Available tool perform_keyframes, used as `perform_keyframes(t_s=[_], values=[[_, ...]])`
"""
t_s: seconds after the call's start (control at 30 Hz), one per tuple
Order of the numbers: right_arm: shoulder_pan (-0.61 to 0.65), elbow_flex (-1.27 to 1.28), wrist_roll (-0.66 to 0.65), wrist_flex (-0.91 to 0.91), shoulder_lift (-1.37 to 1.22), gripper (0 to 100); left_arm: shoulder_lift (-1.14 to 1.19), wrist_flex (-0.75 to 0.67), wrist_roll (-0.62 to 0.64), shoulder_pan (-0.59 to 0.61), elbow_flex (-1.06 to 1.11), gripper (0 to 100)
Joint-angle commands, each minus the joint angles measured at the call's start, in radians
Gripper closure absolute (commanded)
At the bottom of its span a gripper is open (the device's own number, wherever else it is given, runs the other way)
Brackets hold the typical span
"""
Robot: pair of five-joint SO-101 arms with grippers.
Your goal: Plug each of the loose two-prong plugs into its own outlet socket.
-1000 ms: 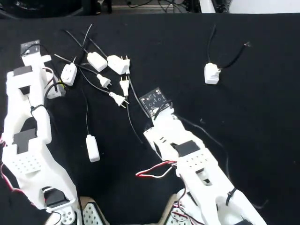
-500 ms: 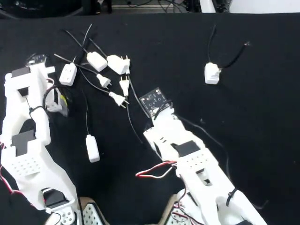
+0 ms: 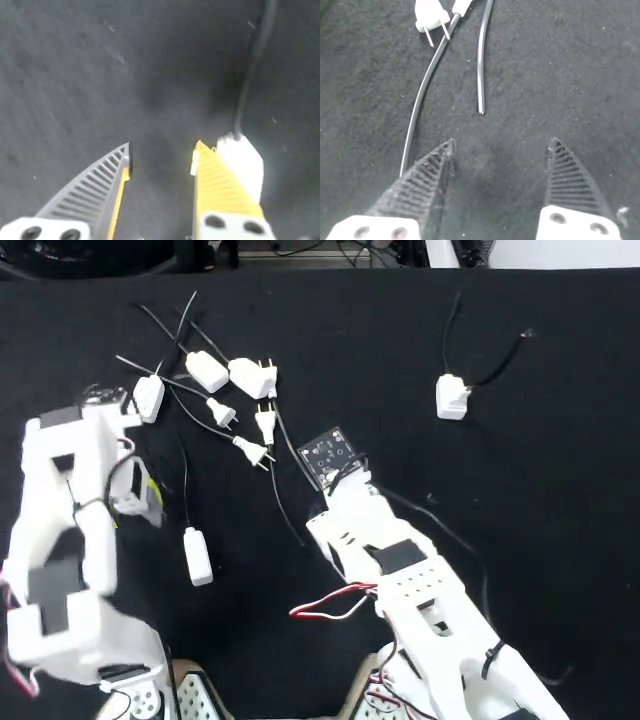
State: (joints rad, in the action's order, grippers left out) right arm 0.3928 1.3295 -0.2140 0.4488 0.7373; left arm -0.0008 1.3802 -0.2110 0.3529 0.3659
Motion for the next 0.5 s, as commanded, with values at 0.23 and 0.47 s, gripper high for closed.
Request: perform_keyframes(t_s=[0.23, 0.47], values=[[0.015, -0.004, -0.003, -0.021, 0.031, 72.7, -0.29, -0.049, -0.087, -0.236, 0.268, 79], [0.015, -0.004, -0.003, -0.021, 0.031, 72.7, -0.296, -0.158, -0.066, -0.334, 0.268, 80]])
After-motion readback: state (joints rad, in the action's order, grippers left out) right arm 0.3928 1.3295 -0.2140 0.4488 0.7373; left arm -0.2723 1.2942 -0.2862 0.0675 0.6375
